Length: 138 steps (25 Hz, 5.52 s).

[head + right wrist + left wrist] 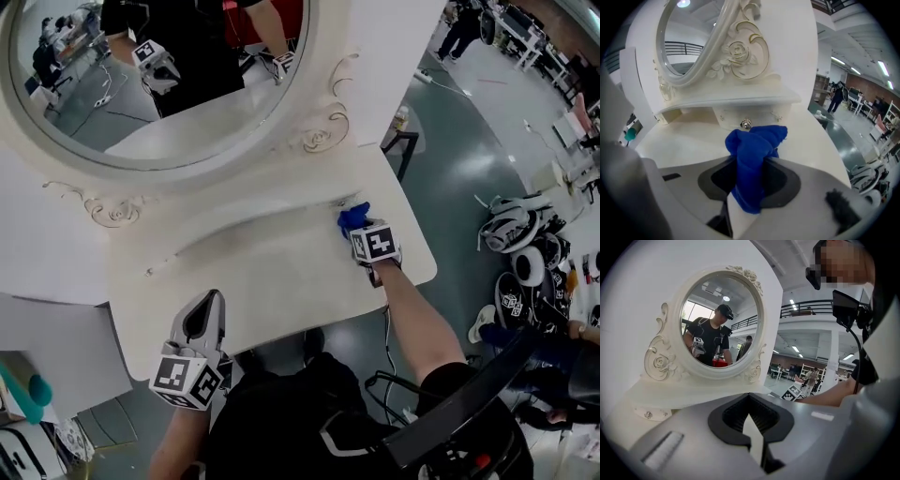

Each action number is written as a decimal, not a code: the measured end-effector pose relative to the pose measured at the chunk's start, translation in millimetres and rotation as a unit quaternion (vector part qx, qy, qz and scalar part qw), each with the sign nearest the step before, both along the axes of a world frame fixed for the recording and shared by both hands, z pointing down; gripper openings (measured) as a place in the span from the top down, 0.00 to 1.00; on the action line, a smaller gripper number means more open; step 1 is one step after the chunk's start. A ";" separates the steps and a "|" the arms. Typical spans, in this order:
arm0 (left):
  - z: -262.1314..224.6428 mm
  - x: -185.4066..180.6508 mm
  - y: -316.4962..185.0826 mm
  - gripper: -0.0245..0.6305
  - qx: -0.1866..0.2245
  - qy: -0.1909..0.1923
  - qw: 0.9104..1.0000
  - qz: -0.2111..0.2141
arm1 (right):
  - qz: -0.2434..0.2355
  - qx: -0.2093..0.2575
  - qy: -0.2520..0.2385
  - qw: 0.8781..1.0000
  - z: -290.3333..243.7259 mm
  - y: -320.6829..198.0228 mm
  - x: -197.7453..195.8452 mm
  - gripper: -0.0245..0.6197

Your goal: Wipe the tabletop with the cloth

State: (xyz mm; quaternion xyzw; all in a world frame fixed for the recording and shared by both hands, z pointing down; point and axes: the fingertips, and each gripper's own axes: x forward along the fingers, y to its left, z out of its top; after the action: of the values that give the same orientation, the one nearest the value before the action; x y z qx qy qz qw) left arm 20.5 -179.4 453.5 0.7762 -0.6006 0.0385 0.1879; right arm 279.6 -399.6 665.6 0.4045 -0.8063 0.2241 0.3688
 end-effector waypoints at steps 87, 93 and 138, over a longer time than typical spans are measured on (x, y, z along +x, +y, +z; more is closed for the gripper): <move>-4.7 56.2 -33.9 0.95 -0.008 -0.016 0.999 0.035 | 0.031 0.026 0.036 0.999 2.2 -58.9 97.6 0.75; -7.4 76.0 -38.2 0.95 0.004 -0.006 0.997 0.074 | 0.054 0.003 0.028 0.998 3.9 14.8 143.8 0.75; -9.0 100.6 -36.9 0.95 0.007 -0.017 0.997 0.081 | 0.129 0.019 0.002 0.991 3.8 32.3 222.6 0.75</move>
State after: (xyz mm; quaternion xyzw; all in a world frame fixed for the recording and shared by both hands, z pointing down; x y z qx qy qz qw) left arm 121.1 -216.2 444.5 0.8229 -0.5391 0.0620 0.1684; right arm 502.1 -367.3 669.4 0.5124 -0.7506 0.2540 0.3309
